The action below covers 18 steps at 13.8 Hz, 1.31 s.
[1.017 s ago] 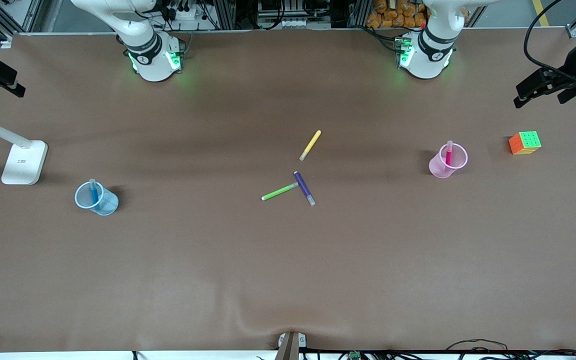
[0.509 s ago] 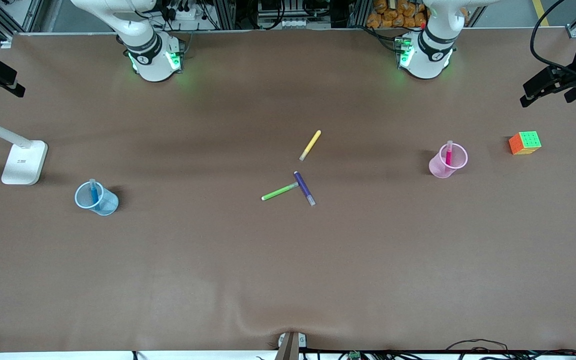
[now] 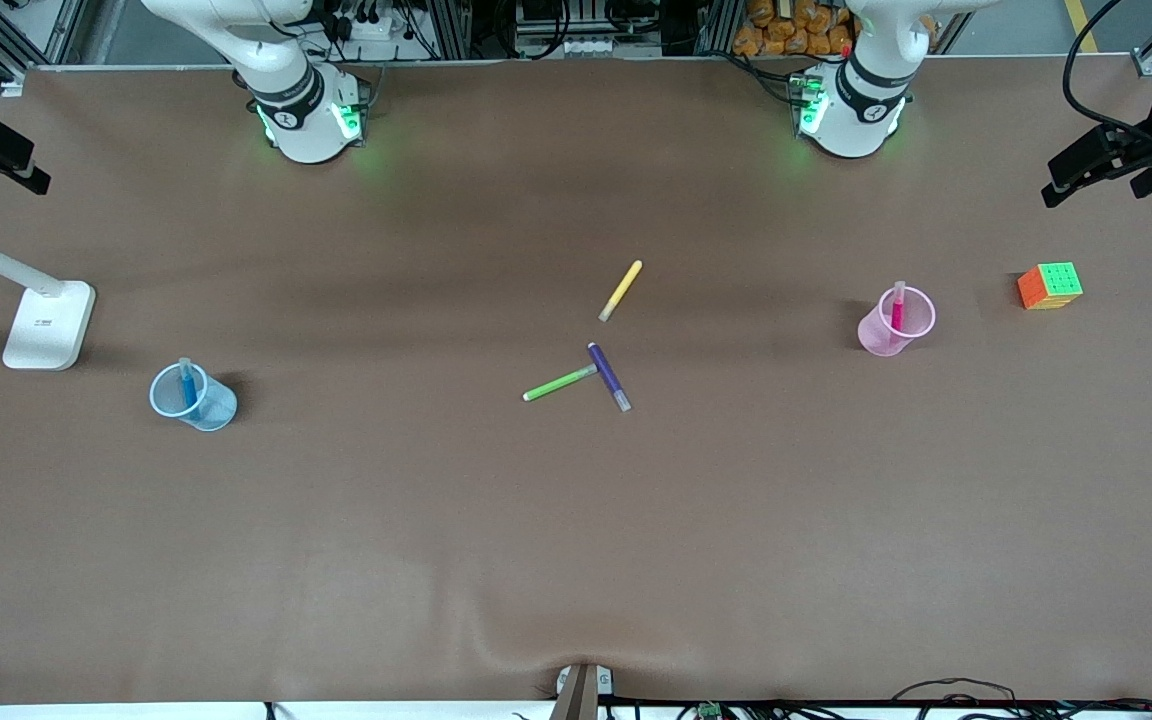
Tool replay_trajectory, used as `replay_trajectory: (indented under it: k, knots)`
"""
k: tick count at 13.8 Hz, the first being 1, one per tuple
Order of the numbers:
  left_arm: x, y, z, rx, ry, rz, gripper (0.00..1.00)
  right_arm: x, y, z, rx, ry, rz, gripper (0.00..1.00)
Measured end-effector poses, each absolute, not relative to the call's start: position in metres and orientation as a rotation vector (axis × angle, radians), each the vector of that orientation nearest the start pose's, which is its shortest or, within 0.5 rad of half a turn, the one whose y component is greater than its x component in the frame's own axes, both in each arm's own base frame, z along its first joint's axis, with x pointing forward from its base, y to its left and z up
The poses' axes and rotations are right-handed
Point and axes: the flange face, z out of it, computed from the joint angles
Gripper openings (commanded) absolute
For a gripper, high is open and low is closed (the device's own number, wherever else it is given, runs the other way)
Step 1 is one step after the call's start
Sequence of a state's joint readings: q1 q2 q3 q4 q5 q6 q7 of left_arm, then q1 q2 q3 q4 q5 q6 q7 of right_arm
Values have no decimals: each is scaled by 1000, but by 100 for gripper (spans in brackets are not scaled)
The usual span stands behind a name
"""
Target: Place pink and blue markers in matching cups
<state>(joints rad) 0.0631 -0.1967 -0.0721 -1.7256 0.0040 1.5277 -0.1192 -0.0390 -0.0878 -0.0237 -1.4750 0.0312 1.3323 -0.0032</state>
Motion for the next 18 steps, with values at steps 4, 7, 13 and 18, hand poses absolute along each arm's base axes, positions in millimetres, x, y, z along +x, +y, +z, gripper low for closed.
replay_trajectory:
  k: [4,7,13,18]
  knots:
    - [487,-8,651,-3119,-175,0,100,498,-28,695,-3105,82,84,100]
    - [489,-2,651,-3120,-191,0,100,498,-28,695,-3105,82,84,100]
    - [494,1,651,-3122,-199,-3,100,498,-29,695,-3105,84,85,100]
    - [498,2,648,-3122,-198,7,100,498,-29,694,-3105,85,86,100]
